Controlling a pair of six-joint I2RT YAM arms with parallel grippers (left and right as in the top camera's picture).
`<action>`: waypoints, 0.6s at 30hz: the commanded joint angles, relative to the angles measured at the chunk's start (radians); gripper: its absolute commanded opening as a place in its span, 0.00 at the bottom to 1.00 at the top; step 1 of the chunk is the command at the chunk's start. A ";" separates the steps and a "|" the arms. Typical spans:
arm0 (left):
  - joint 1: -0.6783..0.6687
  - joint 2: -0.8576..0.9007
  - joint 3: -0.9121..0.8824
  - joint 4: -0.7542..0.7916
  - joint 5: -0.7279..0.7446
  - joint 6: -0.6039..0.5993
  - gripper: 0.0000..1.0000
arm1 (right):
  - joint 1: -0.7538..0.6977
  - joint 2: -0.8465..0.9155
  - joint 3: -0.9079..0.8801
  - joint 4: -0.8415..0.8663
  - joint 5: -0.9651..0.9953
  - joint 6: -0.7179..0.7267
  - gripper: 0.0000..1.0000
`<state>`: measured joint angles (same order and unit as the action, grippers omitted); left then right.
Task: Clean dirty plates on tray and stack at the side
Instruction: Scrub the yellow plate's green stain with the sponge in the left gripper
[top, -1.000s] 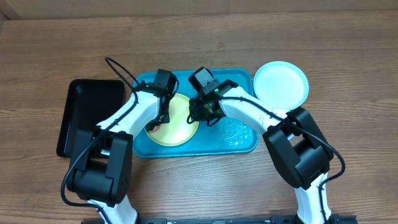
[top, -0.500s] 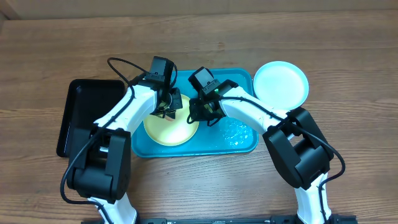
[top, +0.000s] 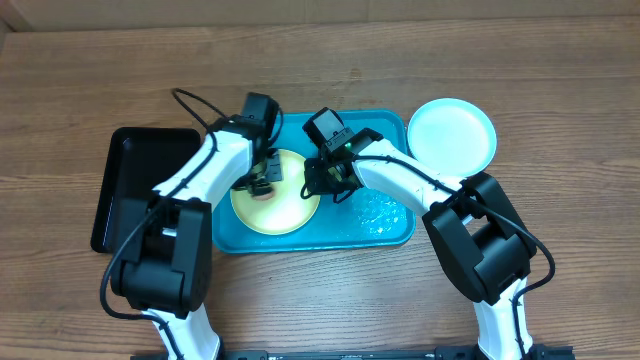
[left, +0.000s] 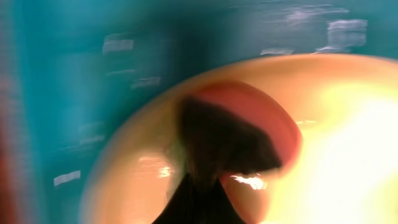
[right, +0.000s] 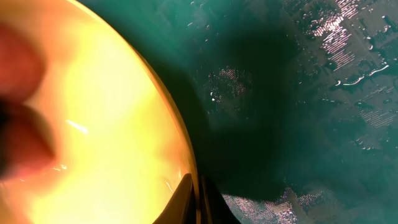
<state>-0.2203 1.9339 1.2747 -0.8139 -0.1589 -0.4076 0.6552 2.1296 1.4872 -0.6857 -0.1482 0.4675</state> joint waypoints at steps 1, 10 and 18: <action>0.074 0.020 0.015 -0.050 -0.242 0.026 0.04 | -0.010 0.026 -0.035 -0.021 0.103 -0.003 0.04; 0.129 -0.065 0.100 -0.071 -0.183 0.026 0.04 | -0.010 0.026 -0.035 -0.017 0.103 -0.003 0.04; 0.128 -0.094 0.096 -0.009 0.301 0.030 0.04 | -0.010 0.026 -0.035 -0.006 0.103 -0.003 0.04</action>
<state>-0.0872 1.8622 1.3613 -0.8333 -0.0559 -0.3893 0.6609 2.1296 1.4872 -0.6739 -0.1394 0.4706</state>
